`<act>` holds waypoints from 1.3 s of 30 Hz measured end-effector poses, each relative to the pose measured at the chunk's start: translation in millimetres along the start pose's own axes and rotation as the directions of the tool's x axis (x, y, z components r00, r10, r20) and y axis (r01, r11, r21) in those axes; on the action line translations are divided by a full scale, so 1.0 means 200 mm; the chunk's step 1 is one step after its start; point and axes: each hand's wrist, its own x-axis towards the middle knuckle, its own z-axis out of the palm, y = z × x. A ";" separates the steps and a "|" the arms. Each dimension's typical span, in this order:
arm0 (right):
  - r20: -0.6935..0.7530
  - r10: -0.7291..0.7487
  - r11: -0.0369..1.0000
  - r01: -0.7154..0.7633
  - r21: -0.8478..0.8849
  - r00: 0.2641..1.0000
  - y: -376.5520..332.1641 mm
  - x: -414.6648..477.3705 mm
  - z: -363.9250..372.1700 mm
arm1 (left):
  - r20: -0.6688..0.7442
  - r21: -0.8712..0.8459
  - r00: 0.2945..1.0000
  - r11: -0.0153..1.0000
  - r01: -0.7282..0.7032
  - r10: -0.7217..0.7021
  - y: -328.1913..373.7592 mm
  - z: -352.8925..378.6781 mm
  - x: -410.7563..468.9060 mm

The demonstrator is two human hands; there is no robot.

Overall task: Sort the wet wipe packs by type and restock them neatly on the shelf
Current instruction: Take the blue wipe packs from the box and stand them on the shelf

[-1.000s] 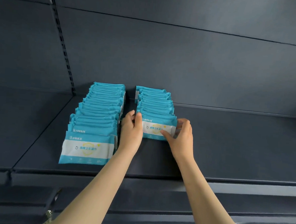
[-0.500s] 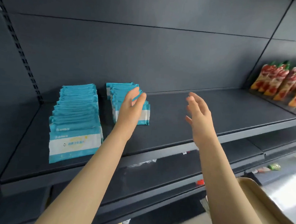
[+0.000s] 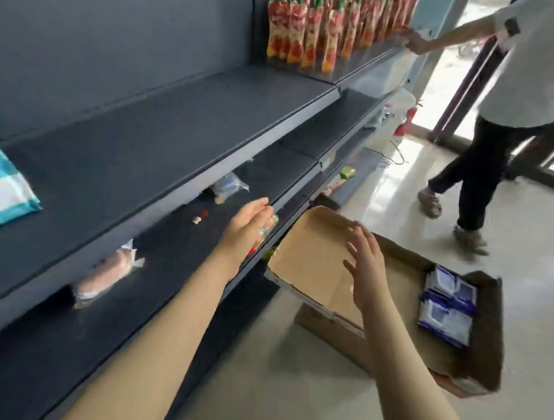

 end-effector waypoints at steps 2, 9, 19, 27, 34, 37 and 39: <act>-0.083 0.052 0.999 -0.051 0.014 0.995 0.09 0.05 -0.23 | 0.068 0.019 0.996 0.998 0.064 -0.065 -0.09 0.24 0.05; -0.248 0.285 0.958 -0.280 0.056 0.926 0.40 0.22 -1.03 | 0.176 0.119 0.948 0.961 0.248 -0.266 -0.43 0.96 0.17; -0.414 0.496 0.865 -0.473 0.165 0.763 0.72 0.58 -1.71 | 0.228 0.217 0.826 0.854 0.473 -0.515 -0.78 1.73 0.47; -0.506 0.574 0.800 -0.574 0.178 0.644 1.06 1.07 -2.05 | 0.259 0.319 0.695 0.739 0.593 -0.670 -1.17 2.26 0.85; -0.499 0.566 0.767 -0.640 0.030 0.656 1.55 1.49 -2.36 | 0.229 0.360 0.659 0.691 0.627 -0.717 -1.64 2.73 1.11; -0.487 0.573 0.758 -0.653 0.008 0.659 1.75 1.62 -2.48 | 0.205 0.379 0.677 0.695 0.611 -0.707 -1.85 2.91 1.19; -0.489 0.578 0.751 -0.660 0.007 0.653 1.85 1.68 -2.54 | 0.189 0.377 0.681 0.692 0.615 -0.708 -1.95 3.02 1.22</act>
